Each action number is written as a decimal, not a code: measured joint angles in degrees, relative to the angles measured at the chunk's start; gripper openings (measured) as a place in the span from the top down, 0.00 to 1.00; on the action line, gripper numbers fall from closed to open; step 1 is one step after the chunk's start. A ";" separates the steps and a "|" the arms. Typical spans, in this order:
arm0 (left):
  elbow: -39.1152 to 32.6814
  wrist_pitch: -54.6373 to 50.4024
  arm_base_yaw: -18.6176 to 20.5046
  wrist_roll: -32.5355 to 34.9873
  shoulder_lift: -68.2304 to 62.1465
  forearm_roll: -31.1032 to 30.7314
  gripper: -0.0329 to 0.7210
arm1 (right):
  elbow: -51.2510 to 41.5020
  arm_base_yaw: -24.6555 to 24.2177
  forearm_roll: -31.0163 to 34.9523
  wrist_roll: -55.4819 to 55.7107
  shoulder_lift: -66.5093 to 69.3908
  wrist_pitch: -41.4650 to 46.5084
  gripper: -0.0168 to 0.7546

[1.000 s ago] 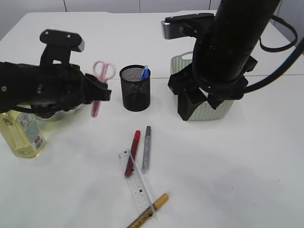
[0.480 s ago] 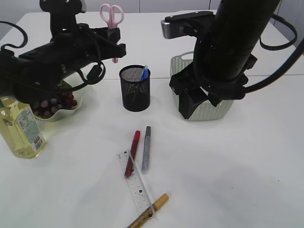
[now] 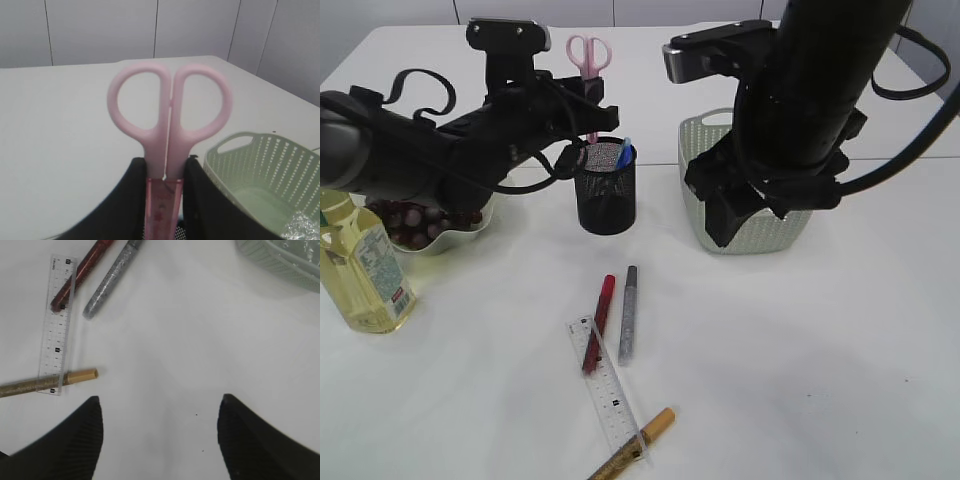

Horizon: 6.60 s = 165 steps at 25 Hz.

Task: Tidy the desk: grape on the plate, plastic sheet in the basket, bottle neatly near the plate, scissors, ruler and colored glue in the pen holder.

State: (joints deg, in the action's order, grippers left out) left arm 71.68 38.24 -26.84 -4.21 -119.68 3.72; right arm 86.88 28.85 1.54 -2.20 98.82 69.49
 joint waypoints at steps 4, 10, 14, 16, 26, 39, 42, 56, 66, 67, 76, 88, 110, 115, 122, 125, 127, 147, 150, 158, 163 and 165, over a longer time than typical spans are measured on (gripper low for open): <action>0.97 -0.39 0.00 -1.19 -2.70 0.00 0.78 | 0.00 0.00 -0.82 0.00 0.00 -0.24 0.30; 1.83 -0.52 0.00 -2.41 -4.80 0.00 0.78 | 0.00 0.00 -1.10 0.00 0.00 -0.99 0.30; 1.87 -0.65 0.00 -2.54 -5.01 0.00 0.78 | 0.00 0.00 -1.20 0.00 0.00 -1.12 0.30; 1.87 -0.65 0.00 -2.57 -5.01 0.00 0.77 | 0.00 0.00 -1.19 0.00 0.00 -1.12 0.30; 1.87 -1.16 0.00 -2.69 -5.01 -0.10 0.67 | 0.00 0.00 -1.19 0.00 0.00 -1.19 0.30; 1.87 -3.34 0.00 -2.90 -4.76 -0.20 0.64 | 0.00 0.00 -1.19 0.00 0.00 -1.19 0.30; 1.87 -6.77 0.00 -2.90 -2.65 -0.20 0.64 | 0.00 0.00 -1.19 0.00 0.00 -1.08 0.30; 3.08 -49.91 0.00 -3.00 17.45 -4.77 0.64 | 5.45 0.00 4.28 0.60 0.00 0.94 0.30; 16.29 -99.12 0.00 -3.00 21.04 -6.30 0.64 | 6.64 0.00 12.73 3.87 0.00 1.29 0.30; 17.16 -102.51 0.00 -3.00 21.04 -6.30 0.64 | 6.64 0.00 12.76 4.42 0.00 1.29 0.30; 18.44 -108.80 0.00 -3.44 21.25 -2.77 0.64 | 6.64 4.09 12.53 7.39 0.37 1.29 0.30; 11.09 -109.04 0.00 -6.00 33.20 -6.14 0.64 | 6.64 6.53 13.15 11.18 8.86 1.29 0.30; 4.06 -110.45 0.00 -12.02 64.19 -10.45 0.45 | 6.78 11.36 10.80 14.14 23.02 0.22 0.30; 4.06 -110.45 0.00 -12.02 64.19 -10.45 0.45 | 6.92 11.36 10.80 14.48 24.83 -1.64 0.30; 4.06 -110.45 0.00 -12.02 64.19 -11.87 0.45 | 10.30 11.36 12.02 14.91 28.19 -2.84 0.30; 4.06 -110.45 0.00 -12.02 64.19 -12.68 0.45 | 11.82 11.36 11.82 15.19 29.18 -2.85 0.30; 4.06 -110.45 0.00 -12.02 64.19 -13.08 0.45 | 12.59 11.36 11.45 15.55 29.90 -2.43 0.30; 3.63 -110.45 0.00 -12.02 64.19 -14.12 0.47 | 13.64 11.36 8.87 16.18 33.08 -0.40 0.30; 3.63 -110.45 0.00 -12.02 64.19 -14.12 0.47 | 13.64 11.36 8.87 16.18 33.08 -0.40 0.30; 3.63 -110.45 0.00 -12.02 64.19 -14.24 0.48 | 13.64 11.36 8.76 16.18 33.08 -0.40 0.30; 3.63 -110.45 0.00 -12.02 64.19 -14.37 0.48 | 13.64 11.36 8.68 16.31 33.47 -0.33 0.30; 3.63 -110.45 0.00 -12.02 64.19 -14.49 0.48 | 13.70 11.36 8.68 16.31 34.08 -0.24 0.30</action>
State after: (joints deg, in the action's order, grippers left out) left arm 75.31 -72.21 -26.84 -16.23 -55.50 -10.77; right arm 100.58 40.21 10.22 14.11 132.90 69.26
